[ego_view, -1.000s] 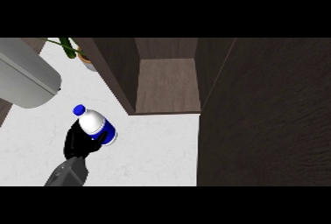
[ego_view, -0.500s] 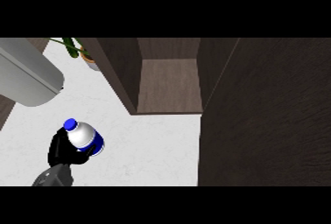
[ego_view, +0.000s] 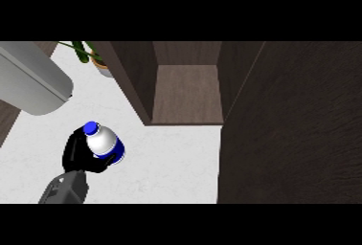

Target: Pick up the bottled water, place it into the cabinet and close the cabinet

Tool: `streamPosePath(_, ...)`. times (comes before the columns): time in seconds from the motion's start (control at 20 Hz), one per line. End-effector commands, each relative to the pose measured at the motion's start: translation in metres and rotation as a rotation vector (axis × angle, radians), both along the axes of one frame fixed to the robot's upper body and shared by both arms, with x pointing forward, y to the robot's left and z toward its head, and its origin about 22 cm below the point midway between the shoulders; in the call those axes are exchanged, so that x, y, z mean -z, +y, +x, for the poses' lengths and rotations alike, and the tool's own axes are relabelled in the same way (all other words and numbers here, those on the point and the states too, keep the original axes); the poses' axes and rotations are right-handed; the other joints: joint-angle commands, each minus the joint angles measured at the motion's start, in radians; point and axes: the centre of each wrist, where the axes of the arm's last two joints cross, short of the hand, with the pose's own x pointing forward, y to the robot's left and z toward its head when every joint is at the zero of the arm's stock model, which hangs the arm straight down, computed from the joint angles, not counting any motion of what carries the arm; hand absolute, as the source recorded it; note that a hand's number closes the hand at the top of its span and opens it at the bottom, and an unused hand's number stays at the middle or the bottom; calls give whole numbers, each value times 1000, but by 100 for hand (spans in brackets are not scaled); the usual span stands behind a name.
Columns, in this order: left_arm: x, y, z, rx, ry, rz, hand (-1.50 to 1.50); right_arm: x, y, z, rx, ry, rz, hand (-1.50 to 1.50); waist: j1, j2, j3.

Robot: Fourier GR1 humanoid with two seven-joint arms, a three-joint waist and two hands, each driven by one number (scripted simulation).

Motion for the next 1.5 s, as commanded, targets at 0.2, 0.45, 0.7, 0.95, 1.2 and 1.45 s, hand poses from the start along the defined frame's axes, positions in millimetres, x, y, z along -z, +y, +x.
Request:
streamPosePath(0.2,-37,-72,23,79,-23,-3,150,-40,26,-9,-40,-92,29,-150,-6,-1,0)
streamPosePath(0.45,-74,-107,31,62,-44,25,150,-37,24,-10,-44,-72,0,-150,-11,-4,0)
streamPosePath(0.7,-97,-144,23,77,-69,62,150,-41,18,-7,-36,-93,28,-150,-11,1,-1)
streamPosePath(0.95,-115,-168,53,14,-37,127,150,-41,17,-3,-52,-92,21,-150,-23,9,-2)
streamPosePath(1.2,-123,-190,64,-54,-9,226,150,-40,15,-1,-71,-100,25,-150,-36,9,-2)
streamPosePath(1.45,-126,-195,76,-79,58,265,150,-41,15,-1,-80,-87,40,-150,-39,11,-2)
